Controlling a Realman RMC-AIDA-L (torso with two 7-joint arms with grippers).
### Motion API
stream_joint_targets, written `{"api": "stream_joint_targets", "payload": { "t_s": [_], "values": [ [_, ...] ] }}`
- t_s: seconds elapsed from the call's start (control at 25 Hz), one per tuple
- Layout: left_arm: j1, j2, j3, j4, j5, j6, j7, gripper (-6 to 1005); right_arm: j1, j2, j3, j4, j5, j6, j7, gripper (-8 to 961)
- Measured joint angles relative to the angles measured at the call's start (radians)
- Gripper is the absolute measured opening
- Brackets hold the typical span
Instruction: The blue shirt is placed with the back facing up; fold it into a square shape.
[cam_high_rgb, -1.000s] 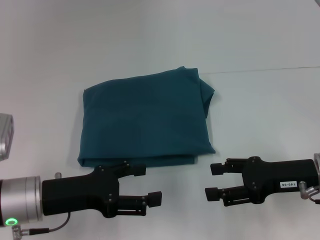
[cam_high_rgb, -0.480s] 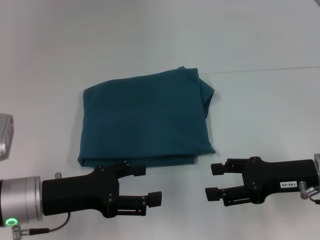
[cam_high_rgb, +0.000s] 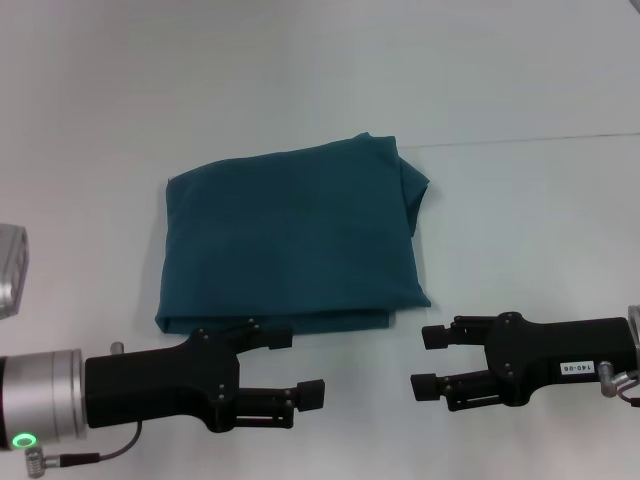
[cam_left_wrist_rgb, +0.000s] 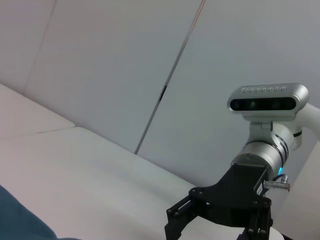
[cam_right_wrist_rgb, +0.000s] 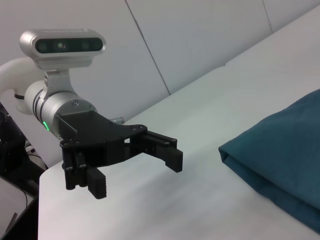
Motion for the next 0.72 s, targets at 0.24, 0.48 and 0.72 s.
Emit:
{"api": "stream_joint_targets", "payload": {
  "t_s": [0.24, 0.48, 0.72],
  "values": [
    [-0.006, 0.000, 0.000, 0.000, 0.001, -0.001, 0.000, 969, 0.000, 0.000, 0.001, 0.000, 0.000, 0.002, 0.000, 895],
    [-0.008, 0.000, 0.000, 0.000, 0.001, -0.001, 0.000, 969, 0.000, 0.000, 0.002, 0.000, 0.000, 0.005, 0.000, 895],
    [-0.008, 0.001, 0.000, 0.000, 0.000, -0.002, 0.000, 969, 0.001, 0.000, 0.000, 0.000, 0.000, 0.008, 0.000, 894]
  ]
}}
